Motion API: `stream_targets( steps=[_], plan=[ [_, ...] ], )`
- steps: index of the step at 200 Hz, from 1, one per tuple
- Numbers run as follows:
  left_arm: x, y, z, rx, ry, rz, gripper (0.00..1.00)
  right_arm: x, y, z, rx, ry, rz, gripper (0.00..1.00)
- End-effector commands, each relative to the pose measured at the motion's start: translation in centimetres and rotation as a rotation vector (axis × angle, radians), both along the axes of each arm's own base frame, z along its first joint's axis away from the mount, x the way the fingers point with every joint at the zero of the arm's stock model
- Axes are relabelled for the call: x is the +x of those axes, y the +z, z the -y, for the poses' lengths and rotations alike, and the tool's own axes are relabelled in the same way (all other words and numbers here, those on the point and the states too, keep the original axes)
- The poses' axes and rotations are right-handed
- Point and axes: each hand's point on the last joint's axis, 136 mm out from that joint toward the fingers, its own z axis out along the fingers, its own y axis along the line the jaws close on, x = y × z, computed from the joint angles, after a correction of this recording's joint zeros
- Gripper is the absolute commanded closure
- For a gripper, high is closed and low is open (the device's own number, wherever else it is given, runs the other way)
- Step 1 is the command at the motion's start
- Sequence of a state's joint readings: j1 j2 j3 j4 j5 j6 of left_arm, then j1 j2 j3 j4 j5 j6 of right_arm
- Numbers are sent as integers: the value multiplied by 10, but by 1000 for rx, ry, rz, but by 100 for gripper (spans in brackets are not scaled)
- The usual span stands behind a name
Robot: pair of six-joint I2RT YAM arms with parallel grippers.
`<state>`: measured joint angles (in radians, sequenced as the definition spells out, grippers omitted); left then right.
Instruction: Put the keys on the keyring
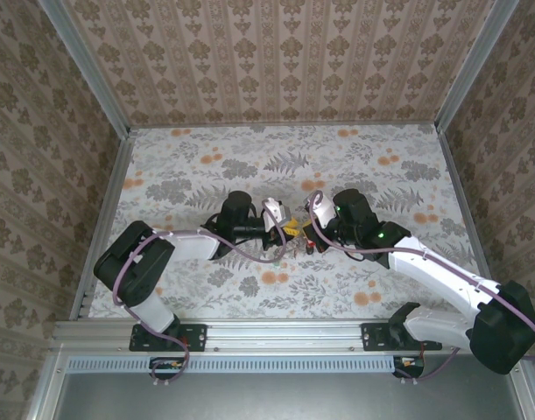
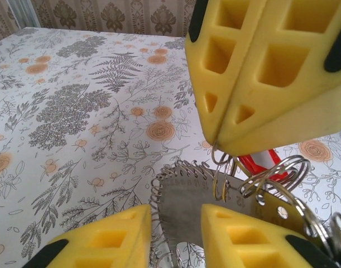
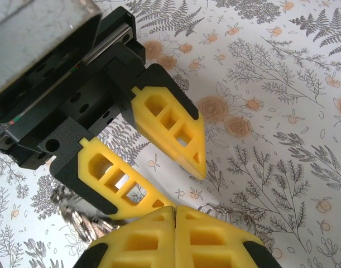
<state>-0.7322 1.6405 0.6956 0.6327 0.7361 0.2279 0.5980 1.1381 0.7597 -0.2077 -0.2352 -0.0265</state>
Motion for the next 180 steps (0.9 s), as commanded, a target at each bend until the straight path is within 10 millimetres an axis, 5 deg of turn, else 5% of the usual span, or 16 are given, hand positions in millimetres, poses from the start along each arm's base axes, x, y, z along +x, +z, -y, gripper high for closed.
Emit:
stream_targets(
  steps=[1, 180],
  plan=[
    [-5, 15, 1, 1, -51, 38, 68, 2, 19, -3, 29, 22, 48, 100],
    [-21, 31, -2, 50, -198, -37, 63, 2, 23, -2, 27, 27, 71, 100]
  ],
)
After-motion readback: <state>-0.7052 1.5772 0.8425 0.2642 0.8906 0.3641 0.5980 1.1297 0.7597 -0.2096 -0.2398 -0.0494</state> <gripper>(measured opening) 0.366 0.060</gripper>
